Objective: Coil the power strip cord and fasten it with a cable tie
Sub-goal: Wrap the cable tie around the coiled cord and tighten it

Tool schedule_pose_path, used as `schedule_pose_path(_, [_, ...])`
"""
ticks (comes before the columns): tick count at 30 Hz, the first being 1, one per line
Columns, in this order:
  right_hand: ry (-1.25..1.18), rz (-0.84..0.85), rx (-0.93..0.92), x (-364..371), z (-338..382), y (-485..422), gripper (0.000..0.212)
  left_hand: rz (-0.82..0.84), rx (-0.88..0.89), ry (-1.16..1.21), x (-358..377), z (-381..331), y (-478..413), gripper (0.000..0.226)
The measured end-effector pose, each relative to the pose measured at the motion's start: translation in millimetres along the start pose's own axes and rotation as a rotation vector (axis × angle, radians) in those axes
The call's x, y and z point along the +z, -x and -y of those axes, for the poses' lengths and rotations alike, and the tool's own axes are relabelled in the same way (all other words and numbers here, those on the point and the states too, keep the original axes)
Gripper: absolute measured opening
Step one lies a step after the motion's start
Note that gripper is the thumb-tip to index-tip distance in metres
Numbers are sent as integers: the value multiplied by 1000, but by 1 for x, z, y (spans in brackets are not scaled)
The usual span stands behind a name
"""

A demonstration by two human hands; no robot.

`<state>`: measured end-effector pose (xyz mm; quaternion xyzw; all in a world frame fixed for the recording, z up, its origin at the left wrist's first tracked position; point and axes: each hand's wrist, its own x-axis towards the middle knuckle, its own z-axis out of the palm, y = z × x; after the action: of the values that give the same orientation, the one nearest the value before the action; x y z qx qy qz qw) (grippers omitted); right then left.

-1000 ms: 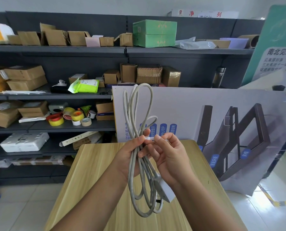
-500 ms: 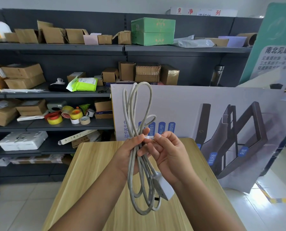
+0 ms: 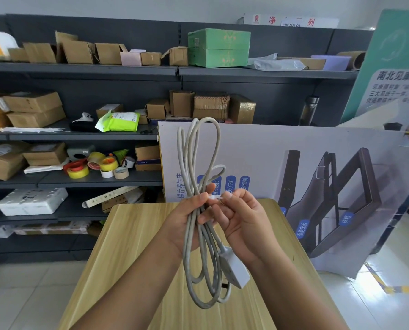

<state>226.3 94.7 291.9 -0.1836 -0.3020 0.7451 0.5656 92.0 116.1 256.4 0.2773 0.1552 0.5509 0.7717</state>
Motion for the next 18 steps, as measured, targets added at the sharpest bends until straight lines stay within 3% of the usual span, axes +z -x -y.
schedule_pose_path(12, [33, 10, -11, -5, 1, 0, 17, -11, 3, -35, 1, 2, -2, 47])
schedule_pose_path(16, [107, -9, -8, -9, 2, -1, 16, -126, 69, -174, 5, 1, -5, 17])
schedule_pose_path(18, [132, -16, 1, -10, 3, -1, 13, -184, 119, -231, 7, 1, -6, 18])
